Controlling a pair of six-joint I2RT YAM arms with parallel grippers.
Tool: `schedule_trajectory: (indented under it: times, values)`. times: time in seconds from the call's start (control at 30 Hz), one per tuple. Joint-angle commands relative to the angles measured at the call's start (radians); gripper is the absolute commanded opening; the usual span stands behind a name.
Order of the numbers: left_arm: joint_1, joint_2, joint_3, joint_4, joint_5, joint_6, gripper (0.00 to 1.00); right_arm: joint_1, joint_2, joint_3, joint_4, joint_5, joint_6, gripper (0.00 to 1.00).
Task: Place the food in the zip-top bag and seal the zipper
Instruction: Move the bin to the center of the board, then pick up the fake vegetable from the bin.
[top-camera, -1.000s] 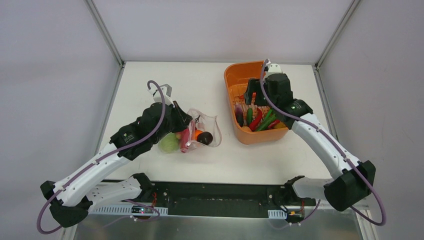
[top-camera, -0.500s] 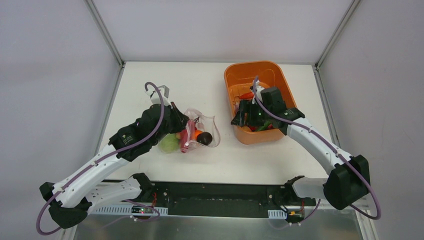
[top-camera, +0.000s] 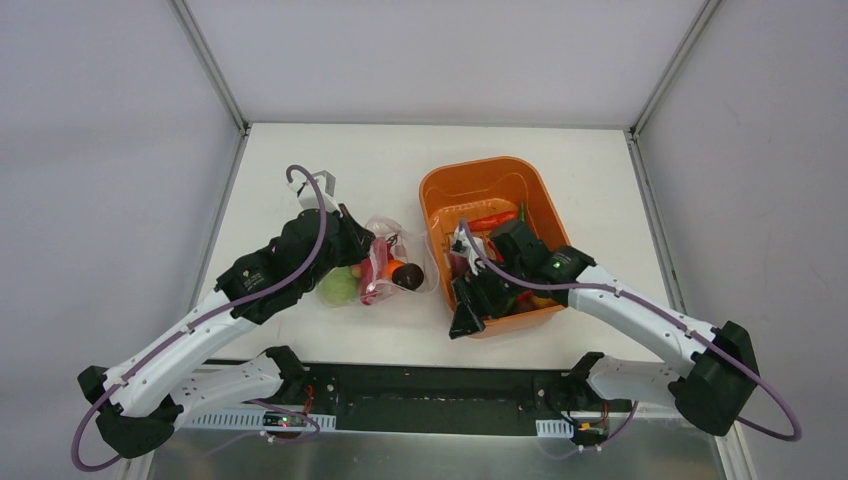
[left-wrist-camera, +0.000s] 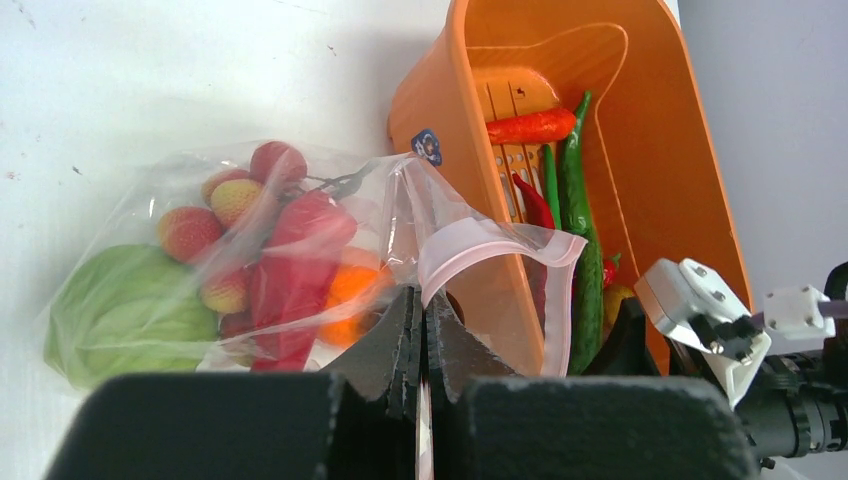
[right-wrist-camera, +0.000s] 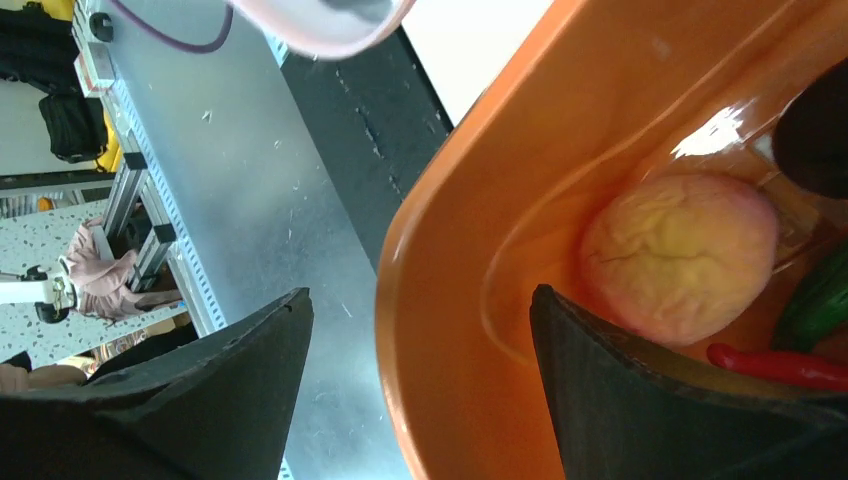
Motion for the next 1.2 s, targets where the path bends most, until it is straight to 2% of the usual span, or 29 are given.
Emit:
schedule_trajectory:
  times: [0.0,0.1,0.23,0.33,0.4,0.63,0.9,1.0,1.1,1.17]
  values:
    - [0.011,-0.007,0.017,-0.007,-0.030,0.019,0.00,0.014,-0.074,0.014,-0.035,-0.013,-0.032,0.83]
    - [0.010,-0.022,0.020,-0.018,-0.042,0.023,0.00,0.014,-0.138,0.022,0.030,0.154,0.018,0.88]
    - [0.009,-0.045,0.009,-0.025,-0.070,0.027,0.00,0.014,-0.198,0.043,0.122,0.476,0.073,0.91]
    - [0.010,-0.049,0.005,-0.032,-0.099,0.039,0.00,0.003,-0.186,0.050,0.173,0.737,0.115,0.92]
    - [0.009,-0.049,0.008,-0.042,-0.121,0.050,0.00,-0.030,-0.138,0.068,0.159,0.834,0.146,0.90]
    - [0.011,-0.067,-0.013,-0.060,-0.218,0.086,0.00,-0.265,0.158,0.232,-0.115,0.730,0.252,0.87]
    - [0.014,-0.077,-0.064,-0.055,-0.259,0.090,0.00,-0.279,0.437,0.346,-0.290,0.875,0.287,0.89]
    - [0.017,-0.075,-0.069,-0.053,-0.261,0.100,0.00,-0.274,0.457,0.357,-0.290,0.720,0.239,0.88]
    - [0.019,-0.065,-0.067,-0.067,-0.271,0.091,0.00,-0.266,0.401,0.314,-0.195,0.503,0.181,0.88]
    - [0.020,-0.061,-0.074,-0.078,-0.264,0.040,0.00,-0.263,0.374,0.288,-0.130,0.432,0.163,0.89]
